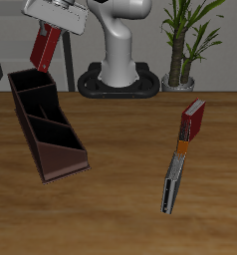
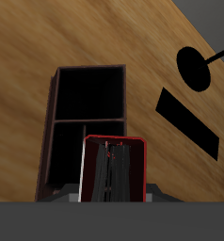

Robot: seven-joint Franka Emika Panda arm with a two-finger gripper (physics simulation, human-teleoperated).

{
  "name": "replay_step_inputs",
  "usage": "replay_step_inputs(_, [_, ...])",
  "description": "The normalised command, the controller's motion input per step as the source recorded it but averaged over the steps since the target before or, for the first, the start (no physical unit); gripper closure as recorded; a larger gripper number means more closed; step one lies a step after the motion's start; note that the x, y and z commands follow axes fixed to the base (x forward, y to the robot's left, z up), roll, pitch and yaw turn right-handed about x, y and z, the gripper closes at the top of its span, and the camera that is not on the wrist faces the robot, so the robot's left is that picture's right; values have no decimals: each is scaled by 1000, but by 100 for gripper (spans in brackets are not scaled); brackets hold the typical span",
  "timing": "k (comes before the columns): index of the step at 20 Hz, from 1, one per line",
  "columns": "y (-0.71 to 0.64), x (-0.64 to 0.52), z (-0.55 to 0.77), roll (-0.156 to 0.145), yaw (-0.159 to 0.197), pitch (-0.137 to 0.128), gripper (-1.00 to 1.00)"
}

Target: Place the right red book into the right desk caddy's back compartment

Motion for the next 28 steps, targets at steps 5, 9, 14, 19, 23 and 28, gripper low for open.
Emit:
replay_step_inputs(5, [8, 128, 14, 1, -27, 4, 100])
replay_step_inputs(9, [99, 89, 15, 32, 4, -12, 100])
replay_step_inputs(14, [26, 114, -115, 20, 19, 7, 100])
replay_step_inputs(19, [-39, 27, -40, 1, 8, 7, 100])
replay_step_inputs(23, [22, 23, -134, 12, 27, 20, 100])
replay_step_inputs(28, [3, 71, -109, 16, 36, 12, 100])
